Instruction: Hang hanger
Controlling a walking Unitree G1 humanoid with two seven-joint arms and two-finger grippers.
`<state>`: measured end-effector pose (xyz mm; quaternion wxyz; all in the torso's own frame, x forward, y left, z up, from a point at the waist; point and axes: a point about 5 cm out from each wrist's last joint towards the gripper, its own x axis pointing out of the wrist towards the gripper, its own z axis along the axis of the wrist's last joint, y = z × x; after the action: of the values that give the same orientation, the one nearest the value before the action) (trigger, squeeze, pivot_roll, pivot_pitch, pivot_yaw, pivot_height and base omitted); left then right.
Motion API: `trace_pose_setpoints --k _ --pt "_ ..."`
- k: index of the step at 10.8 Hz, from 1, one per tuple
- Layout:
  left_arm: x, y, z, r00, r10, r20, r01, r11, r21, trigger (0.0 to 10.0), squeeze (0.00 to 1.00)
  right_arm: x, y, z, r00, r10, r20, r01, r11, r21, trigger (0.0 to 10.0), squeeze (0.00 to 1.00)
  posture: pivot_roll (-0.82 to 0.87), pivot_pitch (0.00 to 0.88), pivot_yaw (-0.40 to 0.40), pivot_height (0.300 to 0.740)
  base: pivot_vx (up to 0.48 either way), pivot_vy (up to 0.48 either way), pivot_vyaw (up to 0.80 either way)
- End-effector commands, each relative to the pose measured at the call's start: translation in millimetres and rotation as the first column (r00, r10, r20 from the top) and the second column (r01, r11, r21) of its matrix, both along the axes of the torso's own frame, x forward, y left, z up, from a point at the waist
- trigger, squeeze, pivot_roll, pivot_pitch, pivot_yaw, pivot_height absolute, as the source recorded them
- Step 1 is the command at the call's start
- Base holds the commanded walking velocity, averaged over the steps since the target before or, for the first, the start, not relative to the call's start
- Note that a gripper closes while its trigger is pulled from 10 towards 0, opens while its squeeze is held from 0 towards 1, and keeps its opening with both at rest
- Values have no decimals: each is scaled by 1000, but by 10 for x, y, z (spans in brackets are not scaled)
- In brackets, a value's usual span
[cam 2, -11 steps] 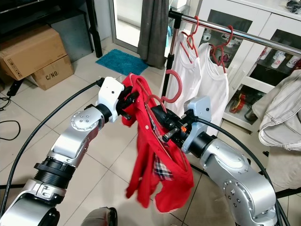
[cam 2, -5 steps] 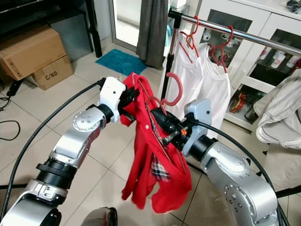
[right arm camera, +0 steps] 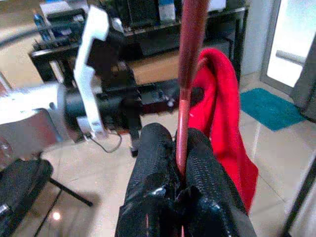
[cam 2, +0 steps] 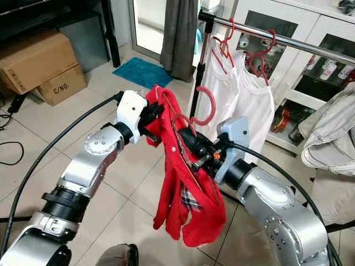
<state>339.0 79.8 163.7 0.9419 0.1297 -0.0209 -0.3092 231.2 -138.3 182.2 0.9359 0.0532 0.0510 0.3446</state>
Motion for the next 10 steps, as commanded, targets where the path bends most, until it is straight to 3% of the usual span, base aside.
trace_pose_setpoints --k 1,2,5,6,7,8,9,10 --pt "-16 -15 17 999 -17 30 16 999 35 0 0 -11 8 -25 1000 3 -17 -4 999 -50 10000 0 20 65 -10 740 0 0 0" --pt "-23 11 -19 999 -13 43 8 993 119 0 0 18 -49 -171 997 -41 -69 28 984 -178 10000 0 21 67 -10 740 0 0 0" --pt "-55 73 -181 1000 -28 0 28 973 228 0 0 48 -95 -242 991 -89 -105 63 971 -229 10000 0 20 69 -12 740 0 0 0" --pt "-90 79 -264 998 -52 -26 57 958 281 0 0 63 -94 -207 991 -94 -92 73 975 -209 10000 0 18 70 -13 740 0 0 0" --pt "-100 91 -303 998 -63 -18 65 936 346 0 0 68 -99 -193 991 -97 -88 77 975 -207 10000 0 17 70 -14 740 0 0 0" --pt "-117 138 -376 993 -112 26 82 846 527 0 0 73 -100 -188 992 -95 -88 74 972 -221 10000 0 17 71 -15 740 0 0 0" --pt "-123 143 -380 993 -119 28 85 838 540 0 0 73 -97 -190 991 -94 -92 72 972 -224 10000 0 17 71 -15 740 0 0 0" --pt "-123 141 -363 996 -90 18 71 880 471 0 0 71 -96 -201 990 -96 -100 71 970 -231 10000 0 17 71 -15 740 0 0 0"
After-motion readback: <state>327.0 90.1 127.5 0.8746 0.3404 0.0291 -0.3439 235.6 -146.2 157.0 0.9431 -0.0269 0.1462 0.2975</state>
